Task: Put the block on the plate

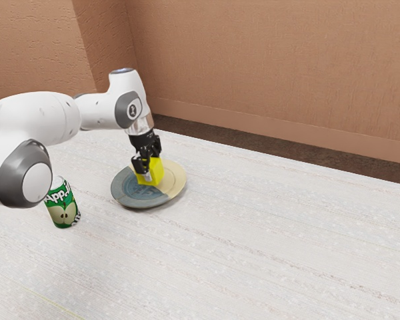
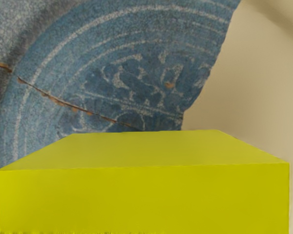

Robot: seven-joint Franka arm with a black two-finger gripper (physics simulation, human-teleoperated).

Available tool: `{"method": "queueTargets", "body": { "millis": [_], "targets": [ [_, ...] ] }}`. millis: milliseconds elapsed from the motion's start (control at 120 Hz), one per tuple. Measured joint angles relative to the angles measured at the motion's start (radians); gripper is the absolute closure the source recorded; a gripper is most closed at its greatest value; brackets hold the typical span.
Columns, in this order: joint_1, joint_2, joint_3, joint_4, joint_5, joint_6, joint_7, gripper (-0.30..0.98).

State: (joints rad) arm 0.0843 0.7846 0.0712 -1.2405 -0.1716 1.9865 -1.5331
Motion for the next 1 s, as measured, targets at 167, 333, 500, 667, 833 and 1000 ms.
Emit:
{"method": "queueTargets", "body": {
  "millis": [167,333,500,667,833,1000],
  "targets": [
    [-0.001,0.000,0.001,-0.001,-0.006,-0.002,0.032,0.13],
    [-0.001,-0.012,0.001,0.000,-0.005,-0.007,0.056,0.06],
    [-0.028,-0.077,0.002,-0.003,0.005,-0.036,0.076,0.03],
    [-0.117,-0.229,0.004,-0.010,0.030,-0.146,0.091,0.01],
    [-0.241,-0.413,0.004,-0.048,0.050,-0.330,0.135,0.00],
    [-0.295,-0.607,0.004,-0.225,0.056,-0.453,0.247,0.00]
  ]
}}
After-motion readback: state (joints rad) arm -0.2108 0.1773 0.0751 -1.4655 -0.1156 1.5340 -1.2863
